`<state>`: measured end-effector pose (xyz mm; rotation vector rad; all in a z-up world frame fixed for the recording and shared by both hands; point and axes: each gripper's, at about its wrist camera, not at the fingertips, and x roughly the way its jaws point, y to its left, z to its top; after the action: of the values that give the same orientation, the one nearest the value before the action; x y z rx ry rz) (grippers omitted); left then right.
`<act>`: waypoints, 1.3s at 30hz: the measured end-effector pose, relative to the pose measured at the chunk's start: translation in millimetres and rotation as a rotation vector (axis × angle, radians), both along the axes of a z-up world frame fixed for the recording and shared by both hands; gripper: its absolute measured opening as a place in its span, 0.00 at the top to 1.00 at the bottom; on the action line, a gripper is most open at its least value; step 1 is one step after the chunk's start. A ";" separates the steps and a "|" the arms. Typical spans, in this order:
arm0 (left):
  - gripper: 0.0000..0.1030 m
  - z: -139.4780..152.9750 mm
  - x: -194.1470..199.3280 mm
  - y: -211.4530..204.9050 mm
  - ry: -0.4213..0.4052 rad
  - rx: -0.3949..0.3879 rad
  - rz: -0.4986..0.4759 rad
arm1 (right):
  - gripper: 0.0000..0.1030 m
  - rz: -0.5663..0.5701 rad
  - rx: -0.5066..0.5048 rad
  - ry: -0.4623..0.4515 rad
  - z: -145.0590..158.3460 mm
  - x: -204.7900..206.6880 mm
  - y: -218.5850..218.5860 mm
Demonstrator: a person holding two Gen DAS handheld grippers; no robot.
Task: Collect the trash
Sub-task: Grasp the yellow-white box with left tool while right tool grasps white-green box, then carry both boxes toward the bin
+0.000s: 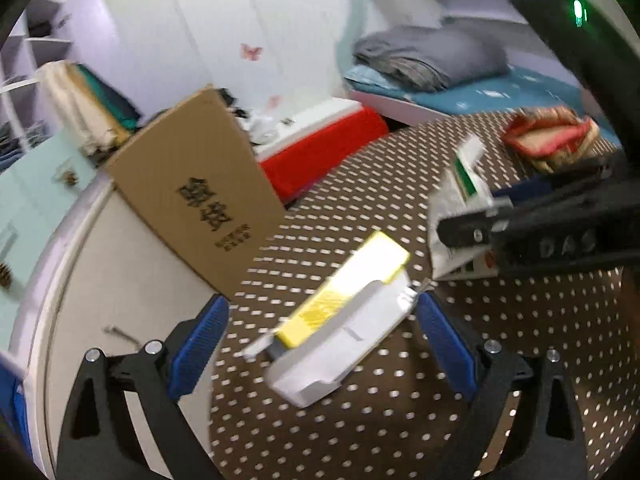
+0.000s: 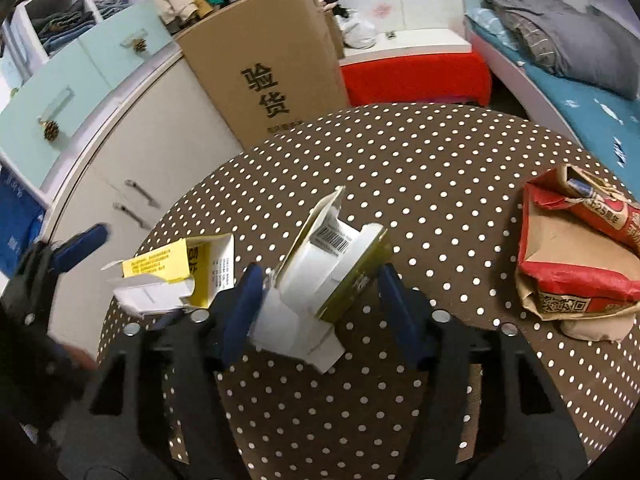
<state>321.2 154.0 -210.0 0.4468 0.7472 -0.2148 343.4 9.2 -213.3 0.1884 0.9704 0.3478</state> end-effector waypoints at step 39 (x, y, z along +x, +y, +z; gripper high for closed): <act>0.56 7.0 -95.7 -62.4 0.121 -0.336 0.266 | 0.63 -0.041 0.152 -0.087 22.1 -139.7 -183.8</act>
<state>225.4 91.6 -203.0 0.0134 0.8621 -0.1150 203.7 -174.6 -191.3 0.3284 0.8531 0.3889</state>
